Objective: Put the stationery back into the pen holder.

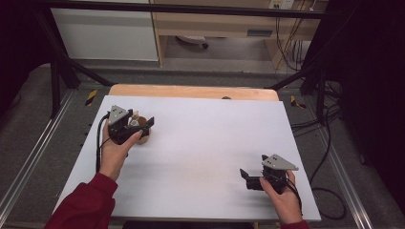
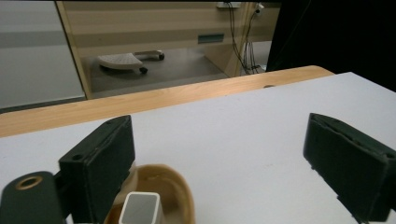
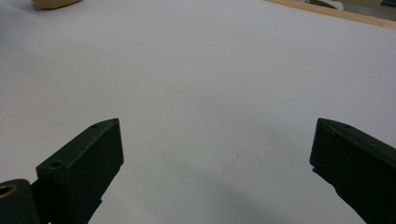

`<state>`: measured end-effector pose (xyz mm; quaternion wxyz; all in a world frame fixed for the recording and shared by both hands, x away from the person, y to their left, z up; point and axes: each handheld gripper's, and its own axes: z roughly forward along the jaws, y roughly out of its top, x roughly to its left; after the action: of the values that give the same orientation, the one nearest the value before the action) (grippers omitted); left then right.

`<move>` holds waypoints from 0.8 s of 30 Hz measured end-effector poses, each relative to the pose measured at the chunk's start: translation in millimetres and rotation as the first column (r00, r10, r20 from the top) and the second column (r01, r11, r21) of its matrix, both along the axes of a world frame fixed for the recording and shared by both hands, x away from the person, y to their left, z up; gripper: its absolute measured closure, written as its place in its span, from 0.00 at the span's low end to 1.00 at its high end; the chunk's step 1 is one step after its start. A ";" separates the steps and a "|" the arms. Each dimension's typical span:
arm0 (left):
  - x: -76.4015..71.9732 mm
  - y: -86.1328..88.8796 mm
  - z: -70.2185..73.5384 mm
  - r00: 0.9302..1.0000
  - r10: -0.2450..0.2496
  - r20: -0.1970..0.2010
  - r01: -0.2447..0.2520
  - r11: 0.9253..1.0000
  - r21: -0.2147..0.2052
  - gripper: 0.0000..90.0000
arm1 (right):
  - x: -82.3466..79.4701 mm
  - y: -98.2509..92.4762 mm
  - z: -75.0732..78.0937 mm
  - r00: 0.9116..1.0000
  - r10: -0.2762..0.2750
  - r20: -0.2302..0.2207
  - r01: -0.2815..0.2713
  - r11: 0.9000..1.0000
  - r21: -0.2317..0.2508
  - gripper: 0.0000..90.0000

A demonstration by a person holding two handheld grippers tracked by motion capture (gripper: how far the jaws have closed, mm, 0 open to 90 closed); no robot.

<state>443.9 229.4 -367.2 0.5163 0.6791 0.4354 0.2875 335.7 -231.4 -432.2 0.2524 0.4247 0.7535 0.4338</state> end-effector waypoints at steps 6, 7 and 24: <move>-3.7 -10.1 7.6 0.999 -0.035 0.018 0.035 0.999 -0.008 0.07 | 0.0 0.2 0.0 1.000 0.001 -0.001 -0.001 1.000 0.000 0.03; -4.5 -11.8 8.5 0.999 -0.042 0.020 0.042 0.999 -0.009 0.07 | 0.0 0.2 0.0 1.000 0.000 -0.001 0.000 1.000 0.001 0.03; -28.1 -21.5 16.1 0.992 -0.115 0.042 0.117 0.992 -0.040 0.06 | -0.1 -0.4 0.3 1.000 -0.004 0.000 0.004 1.000 0.002 0.03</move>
<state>415.7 207.9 -351.1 0.5551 0.6861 0.3909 0.2612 335.6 -231.8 -431.9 0.2530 0.4266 0.7521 0.4340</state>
